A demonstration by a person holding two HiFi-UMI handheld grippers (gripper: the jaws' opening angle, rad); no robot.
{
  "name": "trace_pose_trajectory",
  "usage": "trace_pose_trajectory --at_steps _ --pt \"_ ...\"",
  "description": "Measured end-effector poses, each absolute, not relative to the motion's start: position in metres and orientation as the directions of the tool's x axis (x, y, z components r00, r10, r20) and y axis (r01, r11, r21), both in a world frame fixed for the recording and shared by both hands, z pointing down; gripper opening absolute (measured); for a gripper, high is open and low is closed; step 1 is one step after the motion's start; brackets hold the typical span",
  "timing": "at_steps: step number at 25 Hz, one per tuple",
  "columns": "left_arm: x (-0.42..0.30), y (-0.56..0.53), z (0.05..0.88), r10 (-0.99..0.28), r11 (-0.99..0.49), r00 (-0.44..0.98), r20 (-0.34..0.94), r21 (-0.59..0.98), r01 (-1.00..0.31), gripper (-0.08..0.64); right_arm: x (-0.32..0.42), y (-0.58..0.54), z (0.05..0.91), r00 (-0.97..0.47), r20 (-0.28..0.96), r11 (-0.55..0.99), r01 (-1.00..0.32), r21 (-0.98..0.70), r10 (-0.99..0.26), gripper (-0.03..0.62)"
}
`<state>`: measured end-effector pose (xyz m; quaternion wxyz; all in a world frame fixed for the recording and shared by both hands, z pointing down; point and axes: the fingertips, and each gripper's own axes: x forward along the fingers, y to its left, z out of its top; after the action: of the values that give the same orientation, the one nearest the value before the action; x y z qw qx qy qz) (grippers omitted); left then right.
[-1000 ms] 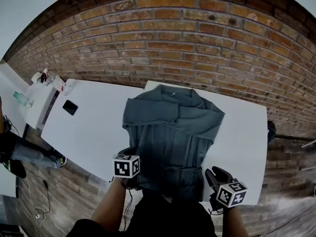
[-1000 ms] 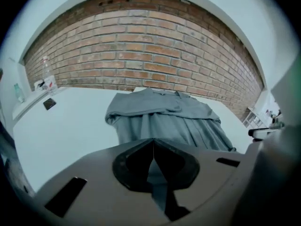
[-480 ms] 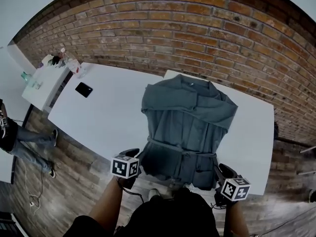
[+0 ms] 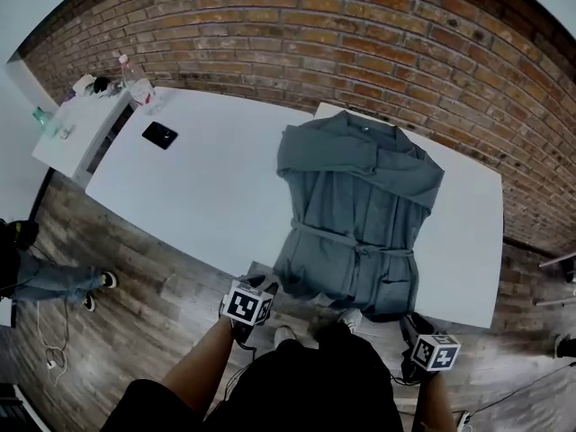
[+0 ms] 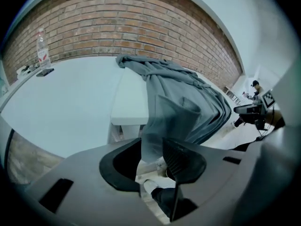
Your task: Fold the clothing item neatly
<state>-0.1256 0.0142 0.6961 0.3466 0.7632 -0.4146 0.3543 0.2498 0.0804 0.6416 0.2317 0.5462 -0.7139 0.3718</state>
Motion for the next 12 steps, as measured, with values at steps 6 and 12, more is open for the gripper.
trace_pose_trajectory --at_steps 6,12 --pt "-0.113 0.007 0.73 -0.336 -0.484 0.42 0.843 0.228 -0.845 0.195 0.25 0.096 0.683 -0.3 0.812 0.177 -0.954 -0.243 -0.501 0.211" --pt "-0.103 -0.005 0.759 -0.33 -0.479 0.416 0.847 0.229 -0.847 0.23 0.253 0.09 0.728 -0.286 0.873 0.159 -0.957 -0.241 -0.396 0.291"
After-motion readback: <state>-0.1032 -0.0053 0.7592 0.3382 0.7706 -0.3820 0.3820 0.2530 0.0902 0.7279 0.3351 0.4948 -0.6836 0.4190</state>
